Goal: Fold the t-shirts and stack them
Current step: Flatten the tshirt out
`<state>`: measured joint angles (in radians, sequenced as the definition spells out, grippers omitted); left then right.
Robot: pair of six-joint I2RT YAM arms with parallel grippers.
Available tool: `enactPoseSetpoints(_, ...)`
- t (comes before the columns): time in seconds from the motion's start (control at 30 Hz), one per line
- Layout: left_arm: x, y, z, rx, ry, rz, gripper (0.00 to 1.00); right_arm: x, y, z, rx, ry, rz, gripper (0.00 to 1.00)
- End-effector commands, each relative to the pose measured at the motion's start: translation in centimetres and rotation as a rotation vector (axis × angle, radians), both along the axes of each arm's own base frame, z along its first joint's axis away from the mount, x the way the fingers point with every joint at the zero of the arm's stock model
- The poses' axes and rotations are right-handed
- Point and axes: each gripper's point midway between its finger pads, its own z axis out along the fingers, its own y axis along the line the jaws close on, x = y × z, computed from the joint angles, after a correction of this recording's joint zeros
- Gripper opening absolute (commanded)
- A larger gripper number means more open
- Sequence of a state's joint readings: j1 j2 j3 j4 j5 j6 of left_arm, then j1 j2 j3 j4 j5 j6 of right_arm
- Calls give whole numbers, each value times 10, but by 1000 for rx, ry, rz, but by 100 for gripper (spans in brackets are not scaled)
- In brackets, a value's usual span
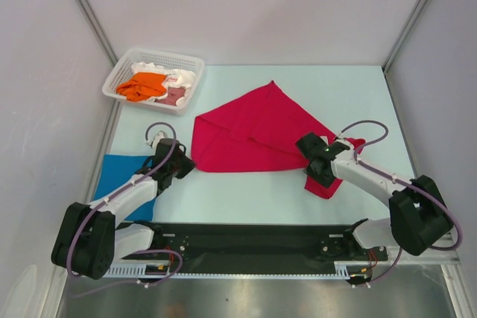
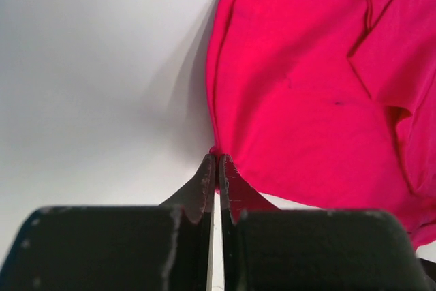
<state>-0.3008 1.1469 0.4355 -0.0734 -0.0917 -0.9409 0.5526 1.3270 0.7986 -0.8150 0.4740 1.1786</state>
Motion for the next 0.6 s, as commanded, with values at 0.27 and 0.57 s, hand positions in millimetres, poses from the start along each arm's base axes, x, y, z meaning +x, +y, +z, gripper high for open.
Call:
enactPoseSetpoints(0.27,7,-11,7,-30,-64,-59,4,22,7,-13,-87,-41,0,41)
enactPoseSetpoints(0.57,-4,1,0,2,-34,-14,38,24,6,-11,-100,-43,11,39)
